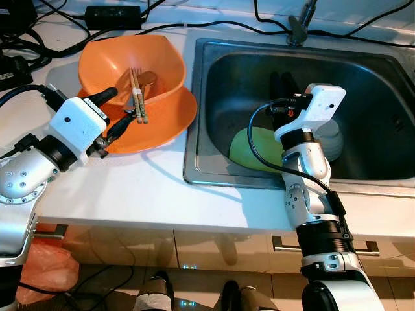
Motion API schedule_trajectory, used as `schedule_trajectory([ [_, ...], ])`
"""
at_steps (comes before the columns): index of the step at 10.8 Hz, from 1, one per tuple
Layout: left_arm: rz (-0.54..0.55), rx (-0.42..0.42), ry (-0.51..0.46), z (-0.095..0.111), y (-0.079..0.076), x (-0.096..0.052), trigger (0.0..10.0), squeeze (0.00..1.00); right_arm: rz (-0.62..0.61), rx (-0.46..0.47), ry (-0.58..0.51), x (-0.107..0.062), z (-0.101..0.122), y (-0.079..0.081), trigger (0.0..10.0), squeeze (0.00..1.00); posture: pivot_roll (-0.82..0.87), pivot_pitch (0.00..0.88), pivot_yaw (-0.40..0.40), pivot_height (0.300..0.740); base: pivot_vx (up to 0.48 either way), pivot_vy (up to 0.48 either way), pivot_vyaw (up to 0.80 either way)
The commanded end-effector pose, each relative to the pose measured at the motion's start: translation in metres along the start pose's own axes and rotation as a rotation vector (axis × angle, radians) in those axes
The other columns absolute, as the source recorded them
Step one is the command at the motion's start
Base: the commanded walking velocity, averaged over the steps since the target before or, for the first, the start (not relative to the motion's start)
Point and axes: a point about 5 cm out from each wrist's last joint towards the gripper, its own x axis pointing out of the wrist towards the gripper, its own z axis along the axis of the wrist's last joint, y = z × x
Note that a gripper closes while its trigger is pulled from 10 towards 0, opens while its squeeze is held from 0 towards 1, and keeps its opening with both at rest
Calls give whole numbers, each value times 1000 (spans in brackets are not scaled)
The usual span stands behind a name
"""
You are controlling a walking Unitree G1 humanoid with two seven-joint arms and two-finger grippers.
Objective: Kitchen organization
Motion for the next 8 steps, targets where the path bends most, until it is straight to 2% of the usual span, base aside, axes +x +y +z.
schedule_trajectory([
  [1,-26,-4,0,0,-5,2,7922,0,-34,15,46,-10,-12,-6,10000,0,205,219,-32,740,0,0,0],
  [2,-24,-6,-1,0,-5,2,5765,0,-34,16,47,-10,-13,-6,10000,0,207,219,-33,740,0,0,0],
  [3,-22,-6,-2,0,-5,2,6510,0,-33,17,48,-10,-13,-5,10000,0,207,220,-31,740,0,0,0],
  [4,-21,-6,-3,0,-5,2,6627,0,-33,18,49,-11,-13,-5,10000,0,208,221,-32,740,0,0,0],
  [5,-15,-4,-4,0,-4,2,902,0,-35,18,50,-10,-13,-5,10000,0,208,222,-32,740,0,0,0],
  [8,-7,-4,-9,0,-3,2,588,0,-38,18,52,-10,-14,-6,10000,0,210,221,-32,740,0,0,0],
])
